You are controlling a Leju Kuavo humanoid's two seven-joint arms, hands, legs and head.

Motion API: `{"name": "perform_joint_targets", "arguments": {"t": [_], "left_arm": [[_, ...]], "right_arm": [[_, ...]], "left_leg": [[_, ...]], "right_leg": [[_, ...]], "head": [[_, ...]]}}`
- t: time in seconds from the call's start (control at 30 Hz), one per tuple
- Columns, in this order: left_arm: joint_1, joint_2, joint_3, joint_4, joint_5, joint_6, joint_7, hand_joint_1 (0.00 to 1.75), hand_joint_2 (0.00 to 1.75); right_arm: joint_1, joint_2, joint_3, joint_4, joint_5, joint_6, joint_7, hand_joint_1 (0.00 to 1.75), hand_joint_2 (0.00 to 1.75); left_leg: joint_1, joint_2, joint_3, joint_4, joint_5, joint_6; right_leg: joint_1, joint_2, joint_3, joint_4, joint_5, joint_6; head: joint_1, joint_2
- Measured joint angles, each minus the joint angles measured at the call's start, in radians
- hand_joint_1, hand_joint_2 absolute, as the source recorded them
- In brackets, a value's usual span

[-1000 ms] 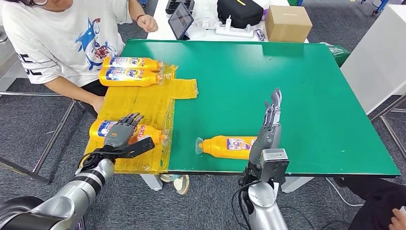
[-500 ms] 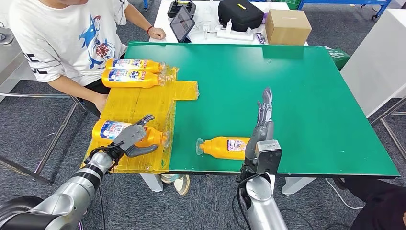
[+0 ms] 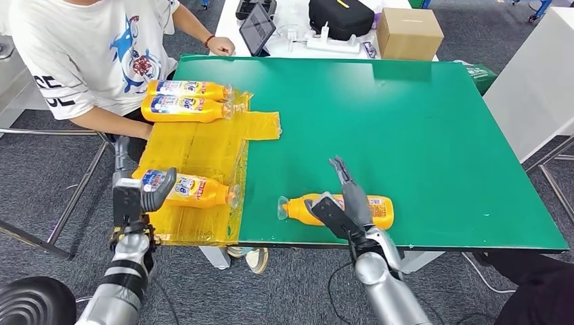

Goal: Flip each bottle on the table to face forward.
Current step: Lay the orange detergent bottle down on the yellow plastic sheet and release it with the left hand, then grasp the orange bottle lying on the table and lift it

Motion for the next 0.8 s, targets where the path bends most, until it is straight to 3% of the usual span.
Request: {"name": "perform_joint_targets", "arguments": {"t": [0.17, 0.33, 0.8], "left_arm": [[0.090, -0.016, -0.043, -0.141, -0.013, 0.035, 0.000, 0.00, 1.75], [0.116, -0.028, -0.081, -0.189, -0.027, 0.026, 0.000, 0.00, 1.75], [0.101, -0.042, -0.122, -0.193, -0.006, -0.006, 0.000, 0.00, 1.75]], "right_arm": [[0.005, -0.121, 0.023, -0.024, 0.048, 0.104, 0.061, 0.00, 1.75], [0.000, -0.199, 0.050, -0.048, 0.058, 0.155, 0.086, 0.00, 1.75], [-0.124, -0.279, 0.119, 0.075, 0.012, 0.254, 0.127, 0.00, 1.75]], "left_leg": [[0.000, 0.000, -0.005, 0.000, -0.001, 0.000], [0.000, 0.000, -0.006, 0.000, 0.000, 0.000], [0.000, 0.001, -0.006, 0.000, 0.000, 0.000]], "right_leg": [[0.000, 0.000, -0.006, 0.000, 0.000, 0.000], [0.000, 0.000, -0.006, 0.000, 0.000, 0.000], [0.000, 0.000, -0.006, 0.000, 0.000, 0.000]], "head": [[0.000, 0.000], [0.000, 0.000], [0.000, 0.000]]}}
